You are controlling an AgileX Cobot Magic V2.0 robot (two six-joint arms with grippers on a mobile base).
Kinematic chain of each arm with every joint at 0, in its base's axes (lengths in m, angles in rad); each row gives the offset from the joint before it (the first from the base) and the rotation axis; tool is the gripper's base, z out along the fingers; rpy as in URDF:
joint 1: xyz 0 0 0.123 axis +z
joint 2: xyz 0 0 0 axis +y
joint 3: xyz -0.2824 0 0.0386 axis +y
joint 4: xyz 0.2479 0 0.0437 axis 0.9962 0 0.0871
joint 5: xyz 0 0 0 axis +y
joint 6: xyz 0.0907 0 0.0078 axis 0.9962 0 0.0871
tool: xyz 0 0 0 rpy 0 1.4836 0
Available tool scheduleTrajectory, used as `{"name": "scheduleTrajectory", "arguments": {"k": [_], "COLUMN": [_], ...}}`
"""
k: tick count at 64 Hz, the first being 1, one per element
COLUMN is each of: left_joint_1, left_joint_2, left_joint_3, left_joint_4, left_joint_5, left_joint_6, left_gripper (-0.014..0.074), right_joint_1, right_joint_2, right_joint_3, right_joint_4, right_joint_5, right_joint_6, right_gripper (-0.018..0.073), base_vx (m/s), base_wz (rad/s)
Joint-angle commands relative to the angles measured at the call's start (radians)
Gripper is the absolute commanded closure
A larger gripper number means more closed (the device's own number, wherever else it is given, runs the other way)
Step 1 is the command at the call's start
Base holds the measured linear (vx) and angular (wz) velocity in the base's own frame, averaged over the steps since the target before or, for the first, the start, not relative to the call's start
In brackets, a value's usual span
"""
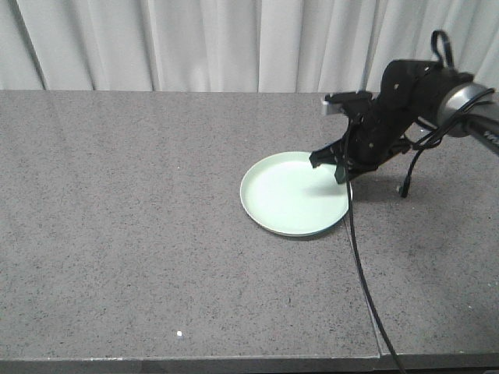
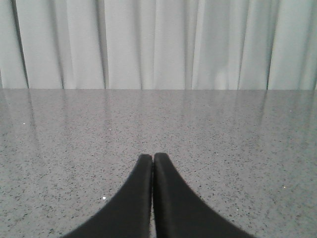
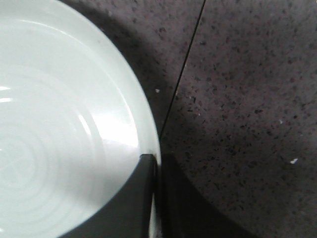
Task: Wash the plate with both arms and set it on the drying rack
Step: 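Close the right gripper on the plate rim and lift it up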
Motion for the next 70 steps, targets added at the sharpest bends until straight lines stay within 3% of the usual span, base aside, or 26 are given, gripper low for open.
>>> {"name": "scheduleTrajectory", "arguments": {"k": [1,15,43,50,70], "left_joint_1": [-0.001,-0.001,-0.001,-0.001,-0.001], "left_joint_2": [-0.016,-0.016,-0.016,-0.016,-0.016], "left_joint_3": [0.02,0.02,0.02,0.02,0.02], "left_joint_4": [0.0,0.0,0.0,0.0,0.0], "left_joint_5": [-0.073,-0.073,-0.073,-0.073,-0.073], "left_joint_6": [-0.009,-0.009,-0.009,-0.009,-0.009], "left_gripper": [0.0602,0.0602,0.0602,0.0602,0.0602], "right_joint_1": [-0.009,-0.009,-0.009,-0.009,-0.009], "right_joint_2": [-0.155,-0.357,-0.677,-0.792,-1.255], "right_joint_3": [-0.028,-0.022,0.012,0.163,0.824], "right_joint_4": [0.058,0.135,0.22,0.247,0.285], "right_joint_5": [-0.044,-0.029,0.038,-0.028,-0.33], "right_joint_6": [-0.06,-0.13,-0.174,-0.2,-0.226], "right_gripper": [0.0566,0.0563,0.0561,0.0561,0.0561], "base_vx": [0.0,0.0,0.0,0.0,0.0], "base_wz": [0.0,0.0,0.0,0.0,0.0]}}
